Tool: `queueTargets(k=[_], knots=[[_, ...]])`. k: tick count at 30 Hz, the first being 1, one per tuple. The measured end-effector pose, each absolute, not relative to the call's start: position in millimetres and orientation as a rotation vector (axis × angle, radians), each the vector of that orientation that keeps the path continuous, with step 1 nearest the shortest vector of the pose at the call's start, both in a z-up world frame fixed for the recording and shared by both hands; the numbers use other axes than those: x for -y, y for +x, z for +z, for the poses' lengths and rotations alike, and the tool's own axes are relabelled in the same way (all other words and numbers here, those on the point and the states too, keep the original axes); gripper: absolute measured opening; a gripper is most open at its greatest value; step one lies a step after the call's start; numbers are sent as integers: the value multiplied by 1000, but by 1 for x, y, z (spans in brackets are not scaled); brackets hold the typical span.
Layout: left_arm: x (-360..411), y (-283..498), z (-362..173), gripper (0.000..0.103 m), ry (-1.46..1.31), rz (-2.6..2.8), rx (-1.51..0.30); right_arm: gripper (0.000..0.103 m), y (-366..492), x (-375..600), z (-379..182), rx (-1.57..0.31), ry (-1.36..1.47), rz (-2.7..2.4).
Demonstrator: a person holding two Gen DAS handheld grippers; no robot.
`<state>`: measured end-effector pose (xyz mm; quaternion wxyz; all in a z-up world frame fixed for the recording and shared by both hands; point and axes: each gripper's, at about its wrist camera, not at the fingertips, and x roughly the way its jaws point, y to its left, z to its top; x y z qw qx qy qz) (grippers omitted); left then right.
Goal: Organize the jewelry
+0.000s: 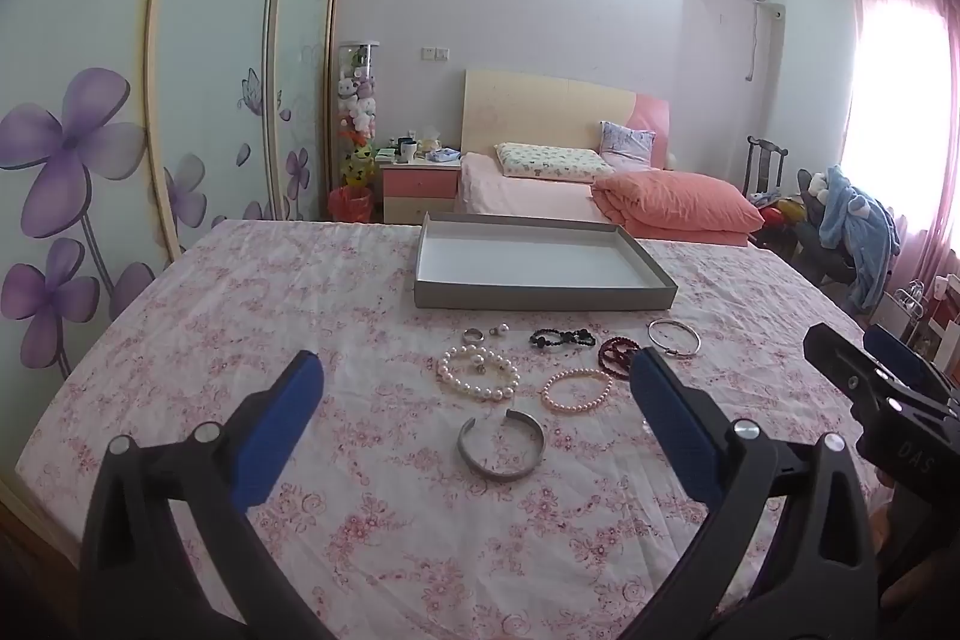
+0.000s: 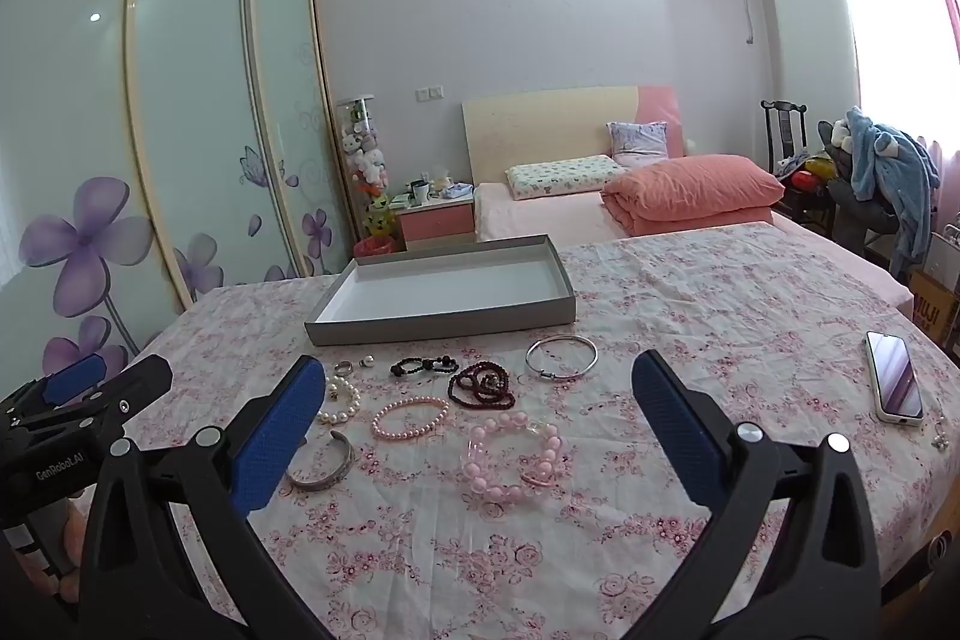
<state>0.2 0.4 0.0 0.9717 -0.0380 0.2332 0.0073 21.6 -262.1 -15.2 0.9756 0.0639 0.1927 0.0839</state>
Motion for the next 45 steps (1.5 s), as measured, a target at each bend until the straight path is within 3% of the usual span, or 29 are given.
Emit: queueTargets(k=[45], knots=[[0, 0, 0, 99, -80, 15, -475, 101, 22, 263, -19, -396, 131, 169]])
